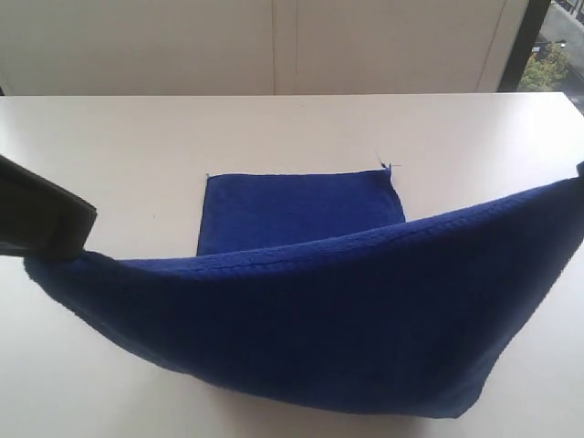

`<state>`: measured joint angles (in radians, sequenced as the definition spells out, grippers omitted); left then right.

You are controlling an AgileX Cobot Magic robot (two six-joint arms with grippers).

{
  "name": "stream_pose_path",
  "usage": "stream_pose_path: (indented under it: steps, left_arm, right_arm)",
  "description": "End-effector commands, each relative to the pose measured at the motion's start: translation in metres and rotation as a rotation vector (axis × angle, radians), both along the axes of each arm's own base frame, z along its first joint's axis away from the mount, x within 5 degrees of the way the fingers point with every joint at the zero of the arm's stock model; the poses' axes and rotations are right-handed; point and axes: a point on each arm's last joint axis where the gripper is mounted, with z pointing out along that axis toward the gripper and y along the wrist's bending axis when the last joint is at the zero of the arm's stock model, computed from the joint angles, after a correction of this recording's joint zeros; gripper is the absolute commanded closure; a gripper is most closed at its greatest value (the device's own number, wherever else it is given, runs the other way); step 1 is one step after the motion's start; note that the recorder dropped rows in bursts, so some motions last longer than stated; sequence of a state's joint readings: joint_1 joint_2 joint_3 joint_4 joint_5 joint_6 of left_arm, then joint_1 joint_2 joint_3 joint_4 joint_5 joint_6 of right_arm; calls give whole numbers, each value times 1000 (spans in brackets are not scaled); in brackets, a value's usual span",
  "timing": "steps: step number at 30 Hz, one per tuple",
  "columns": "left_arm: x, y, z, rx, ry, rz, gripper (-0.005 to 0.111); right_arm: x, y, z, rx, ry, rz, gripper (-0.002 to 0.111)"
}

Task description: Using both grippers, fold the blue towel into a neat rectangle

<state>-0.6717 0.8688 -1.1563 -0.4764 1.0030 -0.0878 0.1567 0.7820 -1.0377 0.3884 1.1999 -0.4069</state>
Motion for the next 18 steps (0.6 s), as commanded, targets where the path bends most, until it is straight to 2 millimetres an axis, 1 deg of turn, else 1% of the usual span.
stream_pose_path:
  steps: [1, 4, 9, 14, 18]
  left_arm:
    - [-1, 5, -4, 49, -17, 11, 107]
    - [6, 7, -8, 100, -46, 48, 107]
    - [22, 5, -17, 165, -87, 104, 107]
    - [37, -1, -25, 160, -169, 146, 107]
    - [46, -6, -28, 142, -235, 146, 107]
  right_arm:
    - [-1, -1, 0, 1, -10, -2, 108]
    - [-1, -1, -1, 0, -5, -2, 108]
    - [6, -1, -13, -7, -11, -25, 108]
    - [14, -10, -13, -101, -95, -82, 108]
    - [19, -11, -12, -103, -118, -98, 108]
